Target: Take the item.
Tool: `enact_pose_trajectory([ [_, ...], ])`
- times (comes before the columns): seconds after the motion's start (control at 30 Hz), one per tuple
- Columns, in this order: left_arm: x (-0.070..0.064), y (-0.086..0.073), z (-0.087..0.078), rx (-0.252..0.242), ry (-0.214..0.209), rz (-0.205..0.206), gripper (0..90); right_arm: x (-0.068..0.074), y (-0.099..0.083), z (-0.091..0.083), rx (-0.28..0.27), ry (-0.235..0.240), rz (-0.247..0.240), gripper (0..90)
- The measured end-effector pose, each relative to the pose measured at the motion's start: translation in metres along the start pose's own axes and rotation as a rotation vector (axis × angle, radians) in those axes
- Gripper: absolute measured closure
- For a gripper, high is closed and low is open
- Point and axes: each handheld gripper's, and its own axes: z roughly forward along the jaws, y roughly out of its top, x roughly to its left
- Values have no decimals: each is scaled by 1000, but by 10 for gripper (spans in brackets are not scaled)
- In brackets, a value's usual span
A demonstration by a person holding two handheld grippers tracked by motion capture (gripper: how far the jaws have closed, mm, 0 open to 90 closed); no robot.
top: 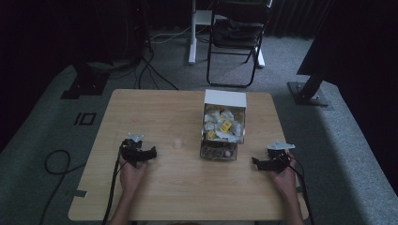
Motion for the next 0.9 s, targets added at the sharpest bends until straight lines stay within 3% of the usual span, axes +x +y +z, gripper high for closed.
enact_pose_trajectory([
  [0.1, 0, 0, 0, 1, -13, 12, 79, 0, 0, 0, 0, 0, -1, 119],
  [0.17, -1, -2, -2, 2, -42, 45, 79, 0, 0, 0, 0, 0, 0, 120],
  [0.3, -1, -2, -2, 0, -42, 46, 87, 0, 0, 0, 0, -1, 1, 121],
  [0.4, 0, -3, -4, -14, -43, 46, 167, 0, 0, 0, 0, -1, 1, 121],
  [0.9, -5, -4, -11, -6, -50, 53, 357, 0, 0, 0, -1, -2, 1, 121],
])
